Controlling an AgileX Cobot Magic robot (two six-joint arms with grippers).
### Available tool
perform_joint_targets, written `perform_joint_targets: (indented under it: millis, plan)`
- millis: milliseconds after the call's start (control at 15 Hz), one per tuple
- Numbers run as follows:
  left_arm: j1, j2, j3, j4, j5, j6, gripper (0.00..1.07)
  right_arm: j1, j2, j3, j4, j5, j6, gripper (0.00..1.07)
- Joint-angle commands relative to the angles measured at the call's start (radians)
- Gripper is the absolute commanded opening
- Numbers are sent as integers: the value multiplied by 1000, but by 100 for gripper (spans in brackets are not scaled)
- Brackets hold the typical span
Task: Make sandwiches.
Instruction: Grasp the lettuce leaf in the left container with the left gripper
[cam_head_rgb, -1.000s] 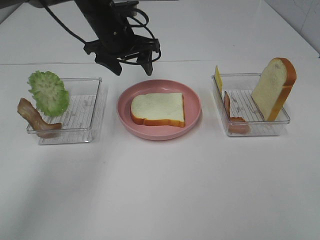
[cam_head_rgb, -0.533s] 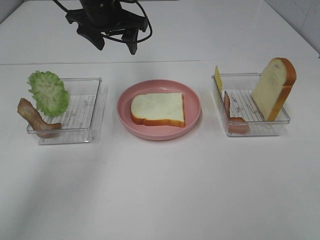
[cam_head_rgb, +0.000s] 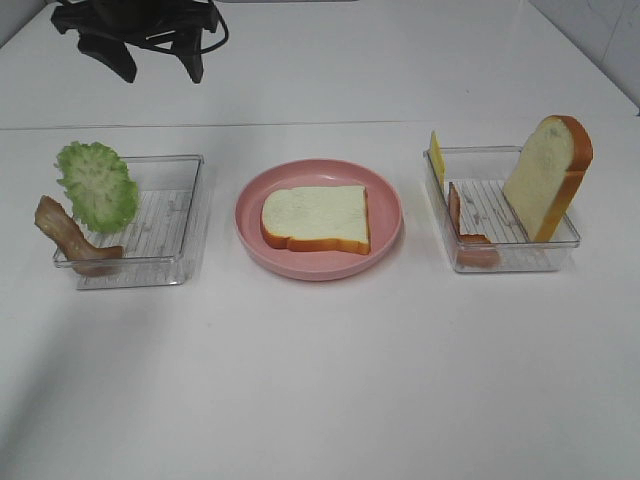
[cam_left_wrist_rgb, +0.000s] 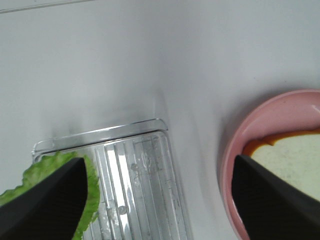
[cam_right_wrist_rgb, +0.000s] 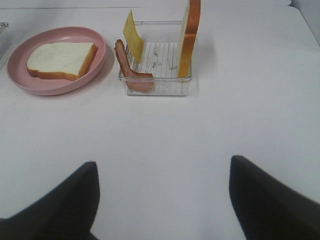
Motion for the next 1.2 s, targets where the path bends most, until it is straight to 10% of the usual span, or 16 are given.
perform_joint_targets:
  millis: [67,533,1200]
  plan:
    - [49,-73,73,-1,77,-7,76,-7,-17,3,-2,-12,-12,70]
    - [143,-165,268,13,77,3,76,-7,-17,3,-2,-12,-12,70]
    - [143,-6,301,94,25,3,76,-7,-17,3,-2,-12,-12,70]
